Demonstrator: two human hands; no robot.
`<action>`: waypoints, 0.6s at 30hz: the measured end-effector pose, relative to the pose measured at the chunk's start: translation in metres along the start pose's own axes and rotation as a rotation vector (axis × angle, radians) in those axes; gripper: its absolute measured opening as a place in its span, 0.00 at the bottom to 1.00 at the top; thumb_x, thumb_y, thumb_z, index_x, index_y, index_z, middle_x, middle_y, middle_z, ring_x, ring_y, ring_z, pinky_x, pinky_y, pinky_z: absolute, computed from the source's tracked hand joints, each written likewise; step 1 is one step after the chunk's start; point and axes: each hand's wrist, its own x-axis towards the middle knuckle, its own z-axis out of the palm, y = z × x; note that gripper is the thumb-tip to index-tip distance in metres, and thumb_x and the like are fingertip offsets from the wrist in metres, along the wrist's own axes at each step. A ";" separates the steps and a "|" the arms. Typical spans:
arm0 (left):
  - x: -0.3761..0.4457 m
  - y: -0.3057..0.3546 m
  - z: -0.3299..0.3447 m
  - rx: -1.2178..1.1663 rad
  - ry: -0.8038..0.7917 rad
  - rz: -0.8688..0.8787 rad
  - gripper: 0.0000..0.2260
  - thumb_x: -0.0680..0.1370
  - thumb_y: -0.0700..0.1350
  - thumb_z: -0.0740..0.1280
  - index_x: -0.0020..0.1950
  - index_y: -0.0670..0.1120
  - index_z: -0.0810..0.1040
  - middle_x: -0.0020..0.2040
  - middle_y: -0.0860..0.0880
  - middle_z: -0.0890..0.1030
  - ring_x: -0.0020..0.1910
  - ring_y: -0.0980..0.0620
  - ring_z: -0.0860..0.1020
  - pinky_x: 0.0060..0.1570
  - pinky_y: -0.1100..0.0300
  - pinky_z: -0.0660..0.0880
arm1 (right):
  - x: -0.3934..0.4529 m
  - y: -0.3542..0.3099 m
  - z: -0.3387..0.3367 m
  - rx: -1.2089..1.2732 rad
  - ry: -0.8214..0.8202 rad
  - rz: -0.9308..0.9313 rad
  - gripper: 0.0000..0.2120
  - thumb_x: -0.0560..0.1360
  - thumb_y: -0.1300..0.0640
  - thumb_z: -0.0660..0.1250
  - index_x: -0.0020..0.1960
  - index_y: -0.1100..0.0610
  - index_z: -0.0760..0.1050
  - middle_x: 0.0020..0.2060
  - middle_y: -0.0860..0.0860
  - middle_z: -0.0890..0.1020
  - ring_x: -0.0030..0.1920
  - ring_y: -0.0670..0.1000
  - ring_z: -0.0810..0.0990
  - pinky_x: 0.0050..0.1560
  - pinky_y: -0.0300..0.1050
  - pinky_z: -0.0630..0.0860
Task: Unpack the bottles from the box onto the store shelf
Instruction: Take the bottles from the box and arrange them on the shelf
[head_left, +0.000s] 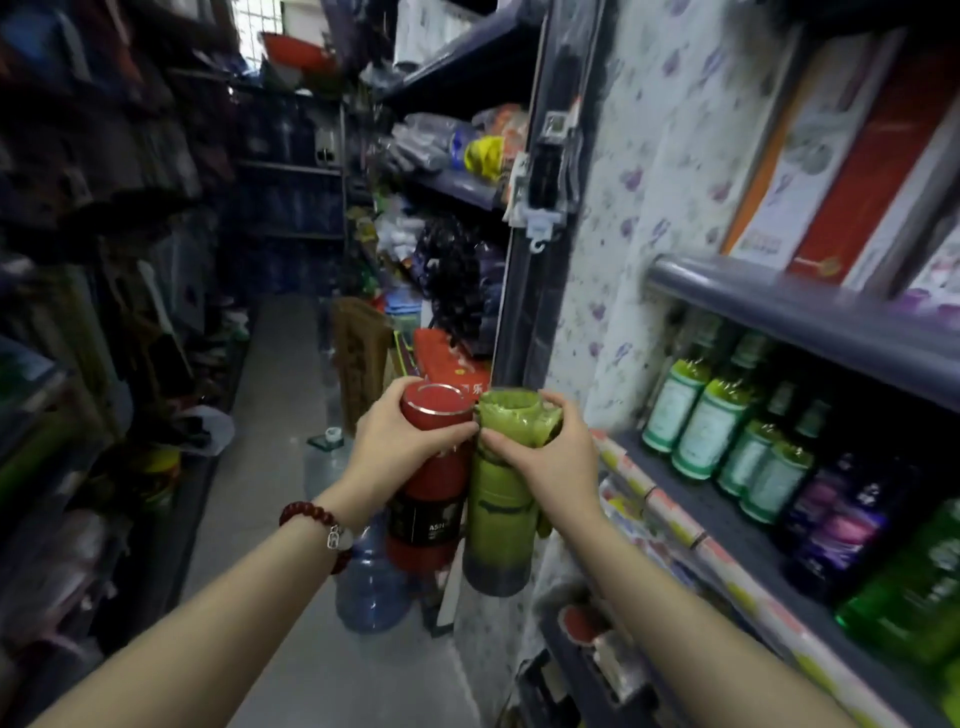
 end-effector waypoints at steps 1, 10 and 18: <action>0.006 0.017 0.003 -0.018 0.001 0.027 0.28 0.56 0.56 0.81 0.53 0.56 0.77 0.48 0.58 0.82 0.50 0.59 0.80 0.52 0.59 0.77 | 0.008 -0.011 -0.011 0.001 0.023 -0.017 0.31 0.58 0.47 0.82 0.56 0.49 0.72 0.46 0.44 0.82 0.48 0.45 0.81 0.45 0.30 0.74; 0.050 0.142 0.025 -0.168 -0.036 0.293 0.30 0.53 0.58 0.79 0.52 0.58 0.75 0.49 0.57 0.81 0.51 0.53 0.80 0.51 0.57 0.76 | 0.057 -0.095 -0.093 -0.013 0.294 -0.183 0.27 0.59 0.43 0.80 0.51 0.50 0.73 0.43 0.42 0.82 0.46 0.40 0.80 0.50 0.38 0.76; 0.097 0.205 0.050 -0.293 -0.086 0.595 0.32 0.53 0.62 0.78 0.55 0.62 0.74 0.55 0.55 0.81 0.55 0.54 0.79 0.59 0.50 0.76 | 0.086 -0.144 -0.129 -0.065 0.600 -0.371 0.24 0.61 0.45 0.80 0.50 0.48 0.72 0.42 0.39 0.80 0.44 0.35 0.78 0.48 0.32 0.73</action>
